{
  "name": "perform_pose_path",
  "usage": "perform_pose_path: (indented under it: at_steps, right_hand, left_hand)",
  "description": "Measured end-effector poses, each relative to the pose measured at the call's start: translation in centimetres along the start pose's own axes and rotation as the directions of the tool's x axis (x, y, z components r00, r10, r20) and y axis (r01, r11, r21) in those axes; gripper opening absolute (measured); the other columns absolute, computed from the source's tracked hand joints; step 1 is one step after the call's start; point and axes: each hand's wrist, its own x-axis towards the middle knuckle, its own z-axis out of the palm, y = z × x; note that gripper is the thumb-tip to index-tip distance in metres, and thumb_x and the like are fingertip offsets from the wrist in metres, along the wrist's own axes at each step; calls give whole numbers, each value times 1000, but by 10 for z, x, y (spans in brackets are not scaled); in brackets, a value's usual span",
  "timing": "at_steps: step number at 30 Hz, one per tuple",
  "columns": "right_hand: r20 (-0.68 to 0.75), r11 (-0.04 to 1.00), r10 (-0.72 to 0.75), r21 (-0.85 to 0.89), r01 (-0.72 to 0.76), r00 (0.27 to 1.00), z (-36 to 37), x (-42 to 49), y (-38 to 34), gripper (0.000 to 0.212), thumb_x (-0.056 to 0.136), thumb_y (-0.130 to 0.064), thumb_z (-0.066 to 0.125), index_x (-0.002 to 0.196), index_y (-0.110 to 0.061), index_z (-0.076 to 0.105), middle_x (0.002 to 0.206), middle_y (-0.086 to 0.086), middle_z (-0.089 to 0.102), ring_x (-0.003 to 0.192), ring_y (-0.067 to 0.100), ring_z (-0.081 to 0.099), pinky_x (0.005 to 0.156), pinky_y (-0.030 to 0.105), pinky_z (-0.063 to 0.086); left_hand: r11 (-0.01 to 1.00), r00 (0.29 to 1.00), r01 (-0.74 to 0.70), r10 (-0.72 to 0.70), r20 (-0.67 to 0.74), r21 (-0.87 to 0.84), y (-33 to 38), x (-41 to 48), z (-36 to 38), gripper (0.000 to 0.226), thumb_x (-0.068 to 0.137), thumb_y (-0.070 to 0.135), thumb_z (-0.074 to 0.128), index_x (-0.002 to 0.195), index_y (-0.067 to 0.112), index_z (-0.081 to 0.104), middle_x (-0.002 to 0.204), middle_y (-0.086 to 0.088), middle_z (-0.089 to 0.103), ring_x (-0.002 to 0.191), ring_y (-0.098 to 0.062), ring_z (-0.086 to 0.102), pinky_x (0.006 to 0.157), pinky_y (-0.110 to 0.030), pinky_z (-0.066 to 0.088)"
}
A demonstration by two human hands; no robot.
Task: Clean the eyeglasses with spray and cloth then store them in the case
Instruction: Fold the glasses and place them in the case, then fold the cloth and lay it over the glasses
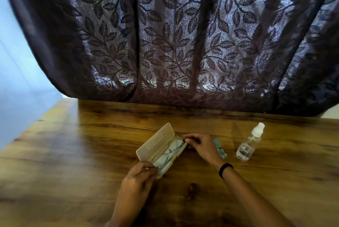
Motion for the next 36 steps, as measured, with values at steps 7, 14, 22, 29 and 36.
perform_pose_path:
  at_steps: [7, 14, 22, 29, 36]
  right_hand:
    - [-53, 999, 14, -50, -16, 999, -5, -4, -4, 15, 88, -15, 59, 96, -24, 67, 91, -12, 63, 79, 4, 64, 71, 18, 53]
    - [-222, 991, -72, -129, 44, 972, -37, -26, -13, 12, 89, -19, 57, 97, -24, 64, 82, -12, 64, 77, -2, 61, 65, 8, 47]
    - [-392, 947, -24, -303, -105, 920, -63, -53, -3, 18, 89, -6, 55, 104, -9, 64, 105, 6, 66, 91, 9, 56, 75, 18, 46]
    - [-314, 881, 22, -443, -167, 949, -59, -62, 10, 33, 86, -2, 55, 118, -12, 58, 120, 9, 62, 109, 22, 58, 92, 28, 45]
    - [-317, 816, 9, -546, -191, 948, -55, -64, 12, 30, 84, -4, 55, 111, -13, 62, 110, 8, 67, 99, 23, 62, 82, 28, 48]
  left_hand:
    - [1000, 999, -21, 21, -27, -14, -2, 2, 2, 23, 67, 7, 75, 89, 13, 73, 97, 6, 62, 98, -2, 55, 84, -7, 45]
    - [996, 994, -77, 73, -84, -41, 4, 14, 3, 23, 67, 3, 76, 88, 12, 73, 98, 8, 59, 99, 1, 53, 84, -7, 45]
    - [986, 994, -108, 110, 9, -130, 29, 55, 37, 25, 79, 21, 67, 103, 26, 65, 107, 18, 54, 100, 11, 51, 85, -4, 41]
    - [997, 947, -52, 65, 315, -49, 51, 98, 87, 39, 88, 30, 58, 126, 25, 51, 130, 5, 53, 113, -7, 50, 97, -24, 43]
    - [995, 906, -96, 72, 417, 35, 61, 122, 110, 42, 87, 22, 59, 128, 22, 50, 134, 0, 52, 117, -19, 51, 99, -31, 40]
